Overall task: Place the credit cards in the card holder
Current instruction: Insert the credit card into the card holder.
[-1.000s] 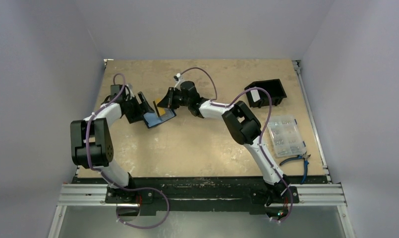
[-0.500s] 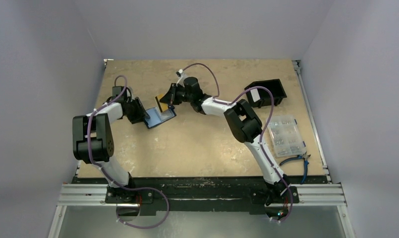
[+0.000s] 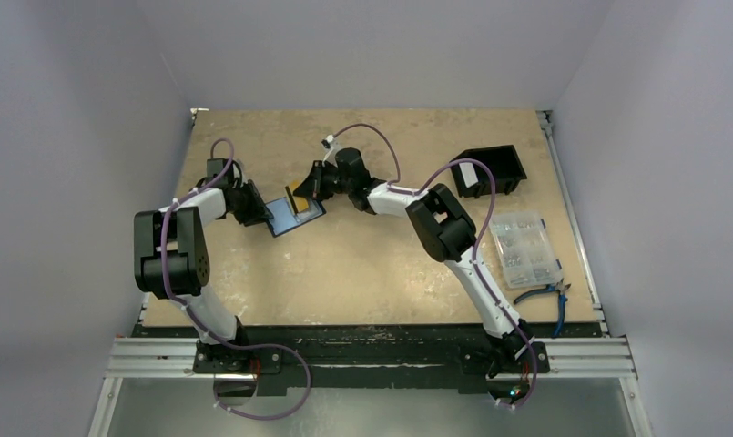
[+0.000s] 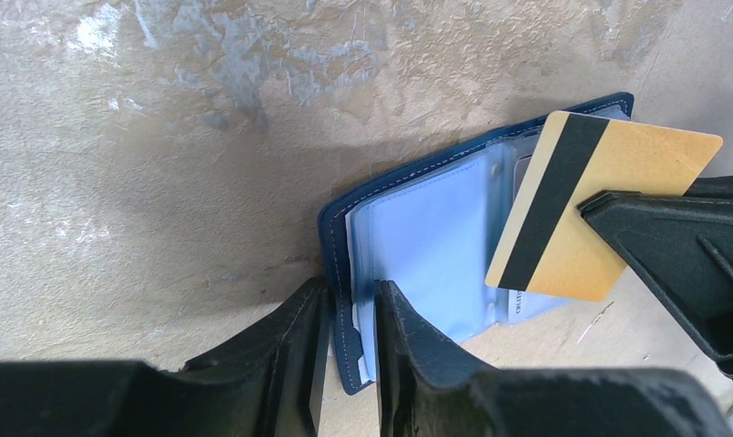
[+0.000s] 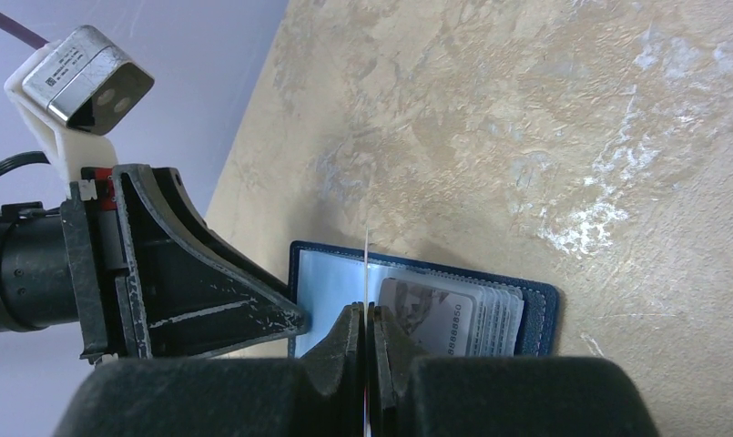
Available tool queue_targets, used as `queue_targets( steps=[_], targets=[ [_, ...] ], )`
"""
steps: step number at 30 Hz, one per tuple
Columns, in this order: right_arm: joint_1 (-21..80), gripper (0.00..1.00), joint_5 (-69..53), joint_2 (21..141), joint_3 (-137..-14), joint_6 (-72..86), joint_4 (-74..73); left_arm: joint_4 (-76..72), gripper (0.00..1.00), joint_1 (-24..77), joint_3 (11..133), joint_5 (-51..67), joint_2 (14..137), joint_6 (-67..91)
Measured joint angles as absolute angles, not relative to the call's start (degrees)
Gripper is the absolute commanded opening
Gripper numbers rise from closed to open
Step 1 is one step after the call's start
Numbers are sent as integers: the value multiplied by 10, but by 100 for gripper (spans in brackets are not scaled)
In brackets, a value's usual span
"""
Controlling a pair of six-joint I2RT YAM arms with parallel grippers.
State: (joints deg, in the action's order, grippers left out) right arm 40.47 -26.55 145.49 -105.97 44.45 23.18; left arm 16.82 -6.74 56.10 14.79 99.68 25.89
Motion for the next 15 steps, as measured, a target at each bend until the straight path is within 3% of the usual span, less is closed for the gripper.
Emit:
queue_targets(
  steps=[15],
  targets=[
    [408,0,-266,1455,-1053,495,237,168,26,-67,562,148,998,259]
  ],
)
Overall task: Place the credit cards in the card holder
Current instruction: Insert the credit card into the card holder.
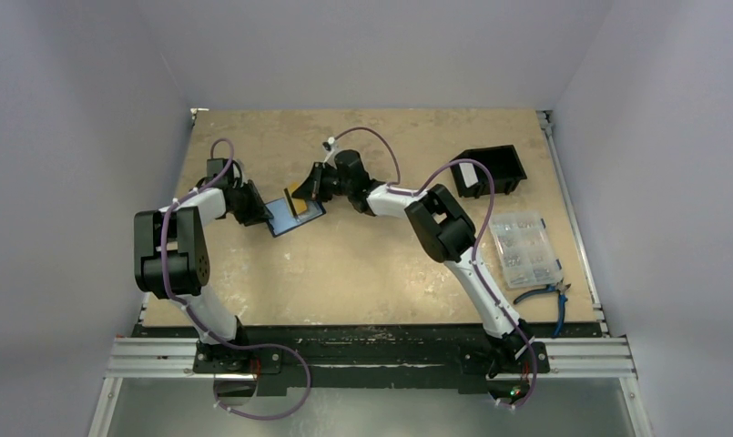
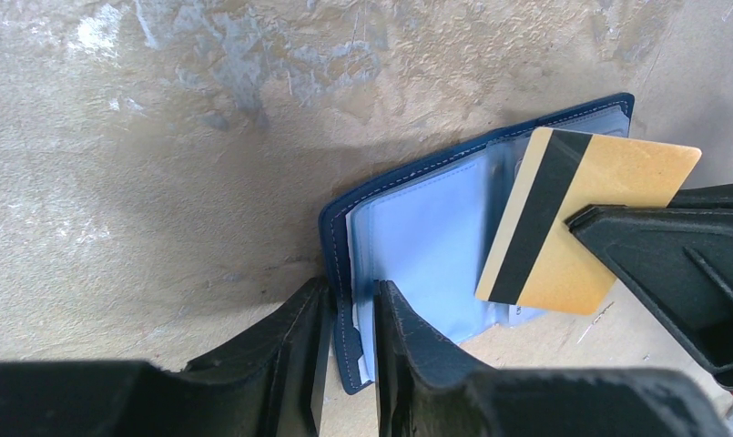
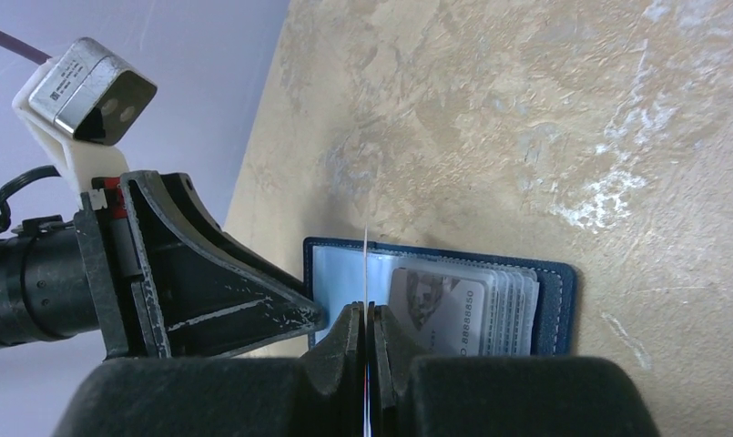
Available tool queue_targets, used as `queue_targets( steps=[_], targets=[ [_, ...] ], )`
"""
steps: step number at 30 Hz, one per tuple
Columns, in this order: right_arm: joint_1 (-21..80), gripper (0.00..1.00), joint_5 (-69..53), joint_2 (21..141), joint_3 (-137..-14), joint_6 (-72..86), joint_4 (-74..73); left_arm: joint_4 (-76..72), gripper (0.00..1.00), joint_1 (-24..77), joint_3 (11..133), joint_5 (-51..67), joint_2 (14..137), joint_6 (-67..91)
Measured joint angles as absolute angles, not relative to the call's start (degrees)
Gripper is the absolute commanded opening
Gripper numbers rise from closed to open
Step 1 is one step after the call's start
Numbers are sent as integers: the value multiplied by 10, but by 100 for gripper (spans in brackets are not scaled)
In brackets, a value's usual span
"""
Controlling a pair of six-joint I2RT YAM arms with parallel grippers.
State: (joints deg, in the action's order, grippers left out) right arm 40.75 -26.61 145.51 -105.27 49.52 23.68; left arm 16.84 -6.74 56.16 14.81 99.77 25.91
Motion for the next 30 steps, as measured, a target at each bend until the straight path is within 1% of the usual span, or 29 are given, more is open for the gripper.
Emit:
queue_targets(
  steps=[17,30],
  targets=[
    [413,0,-265,1455,-1025,526,245,168,25,-67,562,149,998,259],
    [418,0,-224,1428,-1025,529,164,168,25,-69,562,153,999,259]
  ],
)
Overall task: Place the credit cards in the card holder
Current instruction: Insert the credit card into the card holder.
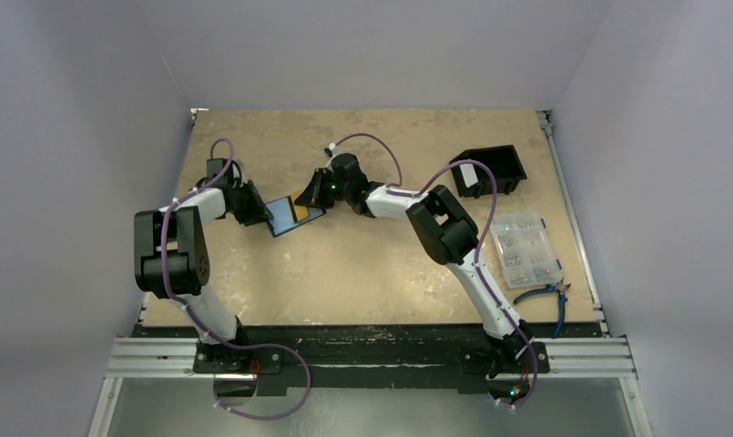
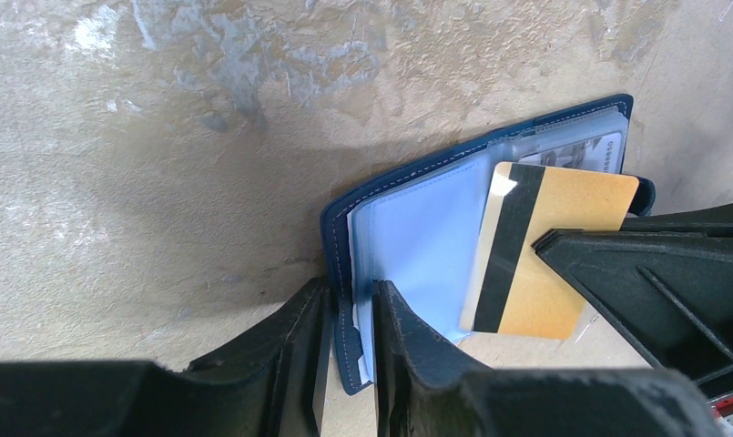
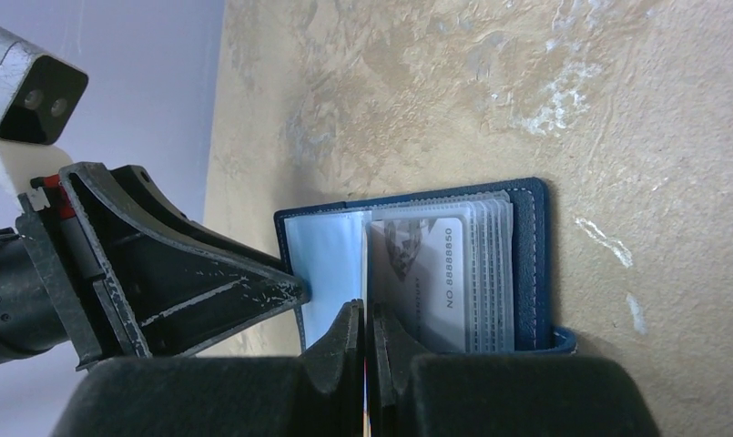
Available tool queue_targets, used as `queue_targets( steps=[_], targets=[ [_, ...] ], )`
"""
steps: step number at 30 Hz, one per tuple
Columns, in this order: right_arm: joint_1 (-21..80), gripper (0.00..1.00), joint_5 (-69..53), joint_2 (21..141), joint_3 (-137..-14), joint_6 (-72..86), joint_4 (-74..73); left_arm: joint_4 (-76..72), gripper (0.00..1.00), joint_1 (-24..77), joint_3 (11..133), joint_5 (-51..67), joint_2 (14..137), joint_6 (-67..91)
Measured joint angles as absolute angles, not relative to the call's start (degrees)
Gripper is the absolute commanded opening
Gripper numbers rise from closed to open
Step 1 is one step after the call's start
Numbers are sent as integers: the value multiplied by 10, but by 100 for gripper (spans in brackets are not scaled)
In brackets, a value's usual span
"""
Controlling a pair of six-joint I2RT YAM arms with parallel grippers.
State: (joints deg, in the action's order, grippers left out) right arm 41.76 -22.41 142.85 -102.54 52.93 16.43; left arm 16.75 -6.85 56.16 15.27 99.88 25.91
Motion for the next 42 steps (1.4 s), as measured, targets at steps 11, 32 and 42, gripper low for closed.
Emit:
queue_targets(
  steps=[11,32,42],
  targets=[
    [420,0,-227,1424,-1046,521,110,167,24,-70,565,163,1004,259],
    [420,16,-288,1470,-1100,522,114,163,22,-71,566,174,1007,259],
    [431,48,-247,1439,-1113,431,23,158,22,-70,566,187,1011,259]
  ],
)
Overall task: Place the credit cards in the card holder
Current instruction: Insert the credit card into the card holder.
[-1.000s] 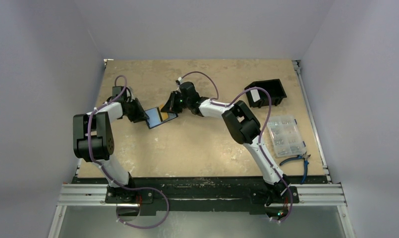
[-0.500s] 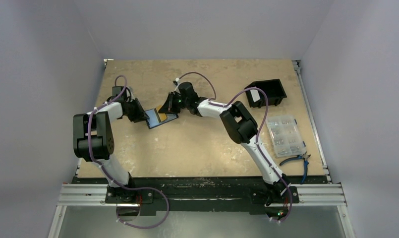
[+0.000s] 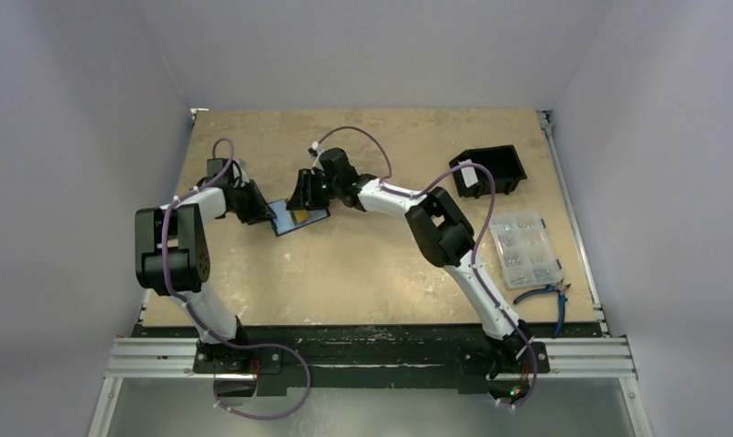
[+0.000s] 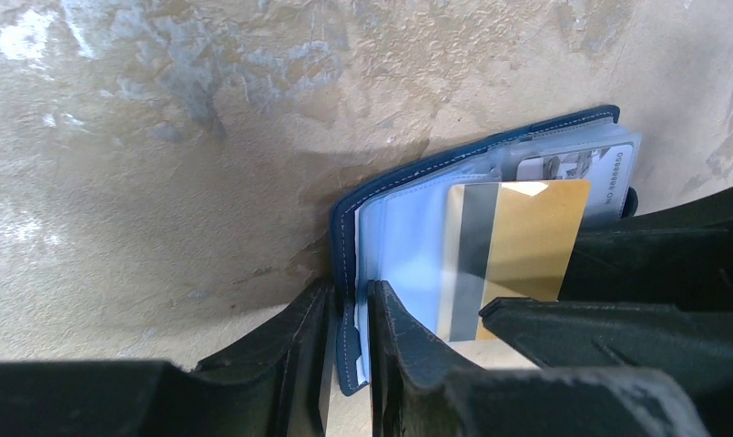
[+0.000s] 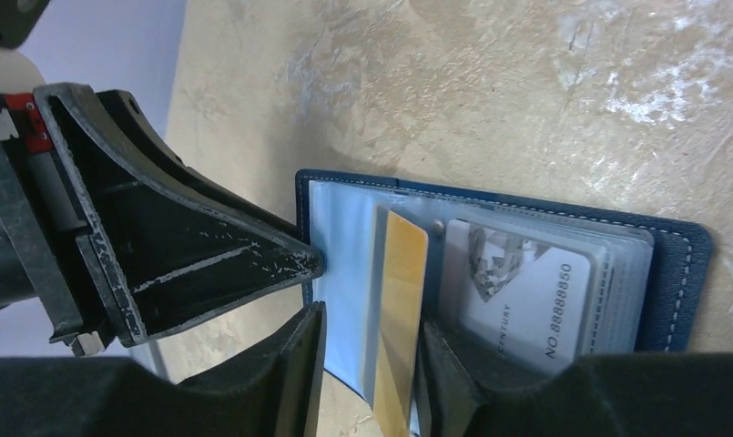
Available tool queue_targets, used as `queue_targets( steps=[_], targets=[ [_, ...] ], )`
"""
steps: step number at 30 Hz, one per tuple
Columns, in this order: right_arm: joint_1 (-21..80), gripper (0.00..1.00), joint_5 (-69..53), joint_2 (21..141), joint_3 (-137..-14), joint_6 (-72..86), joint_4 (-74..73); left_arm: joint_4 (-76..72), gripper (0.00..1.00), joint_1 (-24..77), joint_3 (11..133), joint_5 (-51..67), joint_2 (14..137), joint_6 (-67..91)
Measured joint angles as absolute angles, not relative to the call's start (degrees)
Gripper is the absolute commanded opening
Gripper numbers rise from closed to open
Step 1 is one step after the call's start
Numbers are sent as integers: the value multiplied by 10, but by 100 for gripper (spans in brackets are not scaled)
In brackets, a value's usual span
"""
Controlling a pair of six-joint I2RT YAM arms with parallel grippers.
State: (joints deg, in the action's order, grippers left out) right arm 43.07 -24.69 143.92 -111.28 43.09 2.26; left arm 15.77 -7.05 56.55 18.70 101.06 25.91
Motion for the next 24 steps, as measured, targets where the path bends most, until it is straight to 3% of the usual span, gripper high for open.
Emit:
queue_targets(
  steps=[10,24],
  targets=[
    [459,61,-156,1424,-1167,330,-111,151,22,-70,565,209,1016,260],
    [475,74,-80,1406,-1175,267,-177,149,22,-69,564,216,1017,260]
  ],
)
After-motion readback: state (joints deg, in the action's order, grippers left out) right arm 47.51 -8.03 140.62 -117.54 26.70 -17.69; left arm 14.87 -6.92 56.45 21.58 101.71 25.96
